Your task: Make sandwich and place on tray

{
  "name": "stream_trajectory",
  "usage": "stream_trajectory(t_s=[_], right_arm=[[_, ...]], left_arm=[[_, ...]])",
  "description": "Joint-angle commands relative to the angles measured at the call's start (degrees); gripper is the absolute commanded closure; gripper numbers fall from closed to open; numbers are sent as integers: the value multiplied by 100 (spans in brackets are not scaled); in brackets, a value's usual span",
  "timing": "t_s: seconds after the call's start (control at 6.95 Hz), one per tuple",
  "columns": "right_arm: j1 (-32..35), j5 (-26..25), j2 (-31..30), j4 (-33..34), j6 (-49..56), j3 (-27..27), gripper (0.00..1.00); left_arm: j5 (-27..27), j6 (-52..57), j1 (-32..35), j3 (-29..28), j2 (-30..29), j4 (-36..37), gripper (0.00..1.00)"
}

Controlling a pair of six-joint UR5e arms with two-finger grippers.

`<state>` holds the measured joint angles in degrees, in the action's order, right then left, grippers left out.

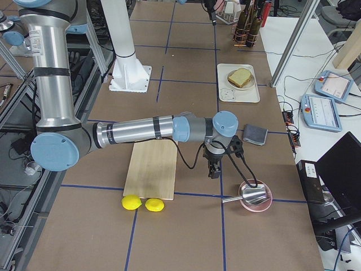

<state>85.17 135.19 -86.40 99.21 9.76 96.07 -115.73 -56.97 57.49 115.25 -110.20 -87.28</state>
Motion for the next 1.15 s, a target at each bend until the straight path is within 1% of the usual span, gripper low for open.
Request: stream_trajectory(t_s=[0.0,0.14,0.29,0.43,0.58,0.72,0.86,1.01], right_arm=[[26,-90,-8,-7,-323,-36,0],[26,-107,44,-7,-648,-97,0],[43,-81,36,-7,-729,-106,0],[69,-46,-8,2,-739,-124,0],[122,24,-17,2,-739,-124,0],[235,129,-26,2,-739,-124,0],[306,252,-34,11,-730,-132,0],[333,262,-43,2,-730,-141,0]], left_arm=[[-414,2495,901,-54,847,61,1],[-432,3525,1366,-186,1251,79,1],[-720,4579,1918,-587,1464,114,0],[-1123,5530,2437,-1252,1562,114,0],[-1196,6357,2825,-1868,1563,114,0],[-1232,6739,3230,-2405,1563,71,0],[-1554,6969,3268,-2567,1728,18,0],[-1740,6963,3269,-2525,1843,18,0]])
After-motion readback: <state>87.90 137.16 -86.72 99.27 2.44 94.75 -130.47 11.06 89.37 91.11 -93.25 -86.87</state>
